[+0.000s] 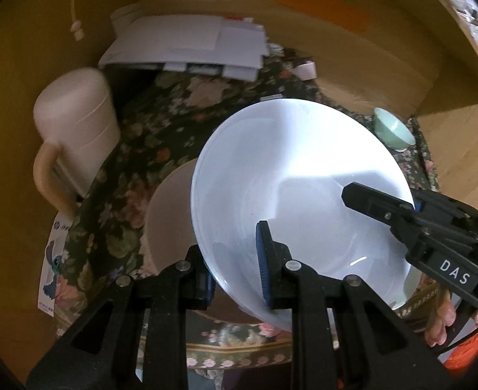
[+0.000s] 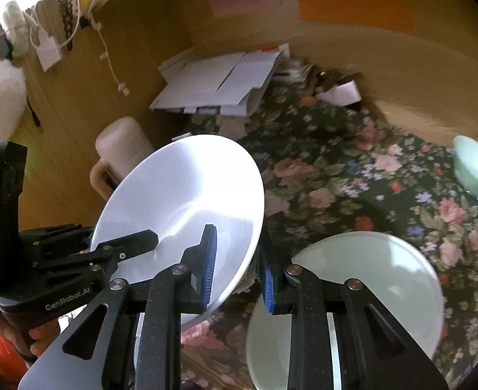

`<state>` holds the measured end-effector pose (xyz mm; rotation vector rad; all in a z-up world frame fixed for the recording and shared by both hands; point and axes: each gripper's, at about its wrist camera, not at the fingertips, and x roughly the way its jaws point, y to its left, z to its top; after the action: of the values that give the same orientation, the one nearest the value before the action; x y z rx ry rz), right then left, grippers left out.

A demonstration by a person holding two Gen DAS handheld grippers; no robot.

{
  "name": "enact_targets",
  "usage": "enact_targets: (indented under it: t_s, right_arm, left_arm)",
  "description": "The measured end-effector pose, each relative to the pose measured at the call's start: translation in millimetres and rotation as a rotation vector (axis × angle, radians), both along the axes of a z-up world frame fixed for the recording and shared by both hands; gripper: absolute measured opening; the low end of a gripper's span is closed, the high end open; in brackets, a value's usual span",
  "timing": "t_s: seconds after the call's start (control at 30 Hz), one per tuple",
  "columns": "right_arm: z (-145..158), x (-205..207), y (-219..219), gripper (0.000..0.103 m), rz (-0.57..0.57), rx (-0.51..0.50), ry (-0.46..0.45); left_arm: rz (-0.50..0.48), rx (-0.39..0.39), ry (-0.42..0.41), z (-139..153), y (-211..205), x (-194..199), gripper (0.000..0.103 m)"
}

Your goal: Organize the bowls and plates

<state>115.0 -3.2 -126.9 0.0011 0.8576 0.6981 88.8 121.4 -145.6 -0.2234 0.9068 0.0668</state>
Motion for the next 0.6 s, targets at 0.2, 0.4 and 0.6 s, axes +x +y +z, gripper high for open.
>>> enact_targets:
  t_s: [0.2, 0.4, 0.6]
  right_arm:
    - [-17.6, 5.5, 19.0, 0.022, 0.035, -0.019, 0.038]
    - [-28.0, 9.2, 27.3, 0.022, 0.051, -0.035, 0.068]
    - [-31.4, 12.0, 32.8, 0.022, 0.064, -0.071, 0.067]
  left_arm:
    - [0.031, 0.007, 0.025, -13.4, 11.8, -0.5, 0.022]
    - [0.035, 0.000, 0.040, -21.9, 19.2, -5.2, 0.022]
    - [0.039, -0.008, 0.038, -23.9, 23.4, -6.7, 0.021]
